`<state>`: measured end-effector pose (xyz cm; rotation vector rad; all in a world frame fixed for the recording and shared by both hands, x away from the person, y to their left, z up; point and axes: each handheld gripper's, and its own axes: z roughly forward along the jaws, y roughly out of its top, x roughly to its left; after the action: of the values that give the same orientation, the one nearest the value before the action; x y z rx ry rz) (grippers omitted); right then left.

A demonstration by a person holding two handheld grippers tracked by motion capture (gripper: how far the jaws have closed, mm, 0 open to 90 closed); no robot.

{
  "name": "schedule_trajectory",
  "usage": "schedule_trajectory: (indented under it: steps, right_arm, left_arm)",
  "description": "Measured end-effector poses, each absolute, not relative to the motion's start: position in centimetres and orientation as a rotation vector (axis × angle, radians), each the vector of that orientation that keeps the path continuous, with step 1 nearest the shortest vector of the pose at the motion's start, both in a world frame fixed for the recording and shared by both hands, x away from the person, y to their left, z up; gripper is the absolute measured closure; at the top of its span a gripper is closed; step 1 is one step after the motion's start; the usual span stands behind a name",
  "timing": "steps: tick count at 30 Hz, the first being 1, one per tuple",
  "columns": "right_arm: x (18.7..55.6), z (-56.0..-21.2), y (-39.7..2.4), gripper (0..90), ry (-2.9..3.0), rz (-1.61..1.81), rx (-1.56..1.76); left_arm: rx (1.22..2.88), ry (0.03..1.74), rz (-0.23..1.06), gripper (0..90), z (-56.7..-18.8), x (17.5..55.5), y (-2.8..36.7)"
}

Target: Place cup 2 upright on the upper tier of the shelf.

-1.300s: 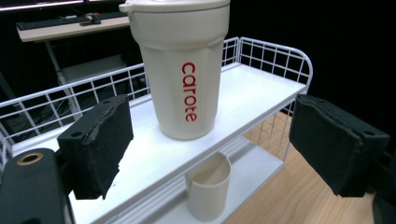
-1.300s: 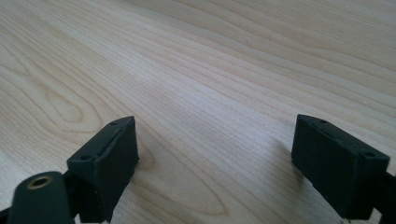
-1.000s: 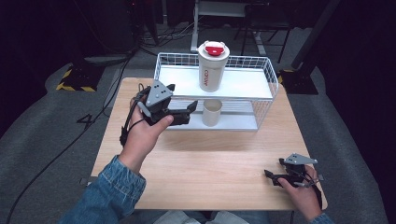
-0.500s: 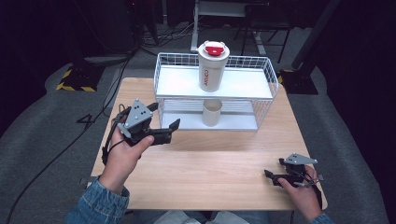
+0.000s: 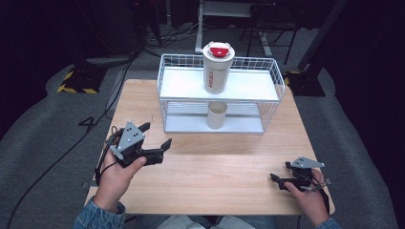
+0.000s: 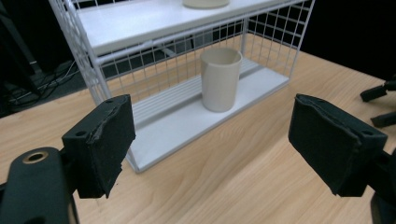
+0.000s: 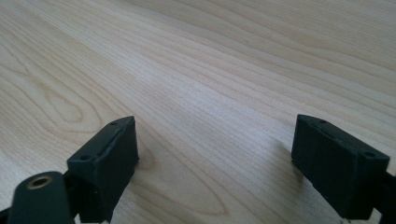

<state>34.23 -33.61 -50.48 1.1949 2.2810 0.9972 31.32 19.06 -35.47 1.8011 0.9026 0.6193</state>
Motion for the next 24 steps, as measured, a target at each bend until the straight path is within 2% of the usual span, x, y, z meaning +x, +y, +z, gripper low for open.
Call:
schedule_trajectory:
  steps: [24]
  right_arm:
    - [34.2, -50.5, -33.6, 15.0, 2.281, 0.997, 1.195]
  left_arm:
    - [1.940, 1.035, 0.553, 15.7, -45.1, 28.9, 21.5]
